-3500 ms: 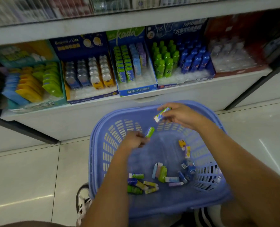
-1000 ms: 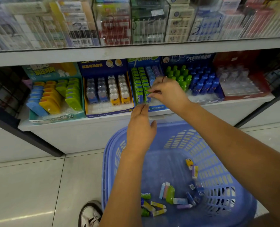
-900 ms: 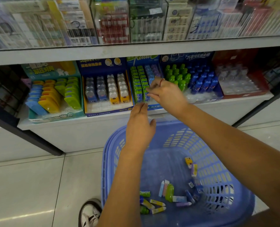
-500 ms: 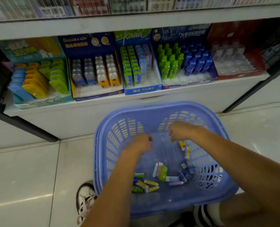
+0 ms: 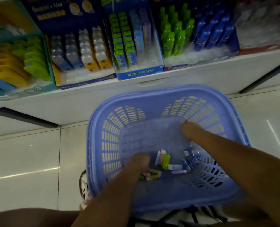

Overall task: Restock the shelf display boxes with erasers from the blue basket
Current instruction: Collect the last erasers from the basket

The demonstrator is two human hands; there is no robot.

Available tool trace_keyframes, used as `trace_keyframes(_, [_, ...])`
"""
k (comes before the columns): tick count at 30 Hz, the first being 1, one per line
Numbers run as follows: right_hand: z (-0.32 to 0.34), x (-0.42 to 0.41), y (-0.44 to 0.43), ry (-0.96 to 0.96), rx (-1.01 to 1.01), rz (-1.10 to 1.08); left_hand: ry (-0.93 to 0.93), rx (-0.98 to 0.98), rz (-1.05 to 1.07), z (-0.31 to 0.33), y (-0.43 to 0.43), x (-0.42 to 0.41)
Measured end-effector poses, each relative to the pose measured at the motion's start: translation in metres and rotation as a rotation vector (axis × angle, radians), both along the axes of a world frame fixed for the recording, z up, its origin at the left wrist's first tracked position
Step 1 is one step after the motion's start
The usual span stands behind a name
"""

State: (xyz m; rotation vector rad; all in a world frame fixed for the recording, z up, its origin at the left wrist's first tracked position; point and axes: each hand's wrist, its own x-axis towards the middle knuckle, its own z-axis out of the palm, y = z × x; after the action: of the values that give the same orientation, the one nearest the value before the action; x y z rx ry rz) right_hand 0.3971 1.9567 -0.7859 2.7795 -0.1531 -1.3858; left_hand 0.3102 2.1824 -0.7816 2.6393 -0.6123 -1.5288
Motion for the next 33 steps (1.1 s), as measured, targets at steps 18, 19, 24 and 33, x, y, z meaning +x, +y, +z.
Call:
trace_keyframes(18, [0.124, 0.019, 0.005, 0.234, 1.156, -0.672, 0.036, -0.100, 0.393, 0.031, -0.011, 0.029])
trace_keyframes(19, [0.132, 0.019, 0.008, 0.153, 1.174, -0.654, 0.045, -0.127, 0.494, 0.040, -0.011, 0.035])
trace_keyframes(24, [0.184, 0.023, 0.039, -0.127, 1.315, -0.542, 0.016, -0.516, 0.760, 0.107, 0.002, 0.072])
trace_keyframes(33, [0.269, 0.047, 0.136, -0.702, 1.238, -0.157, -0.170, -1.104, 1.242, 0.208, 0.094, 0.092])
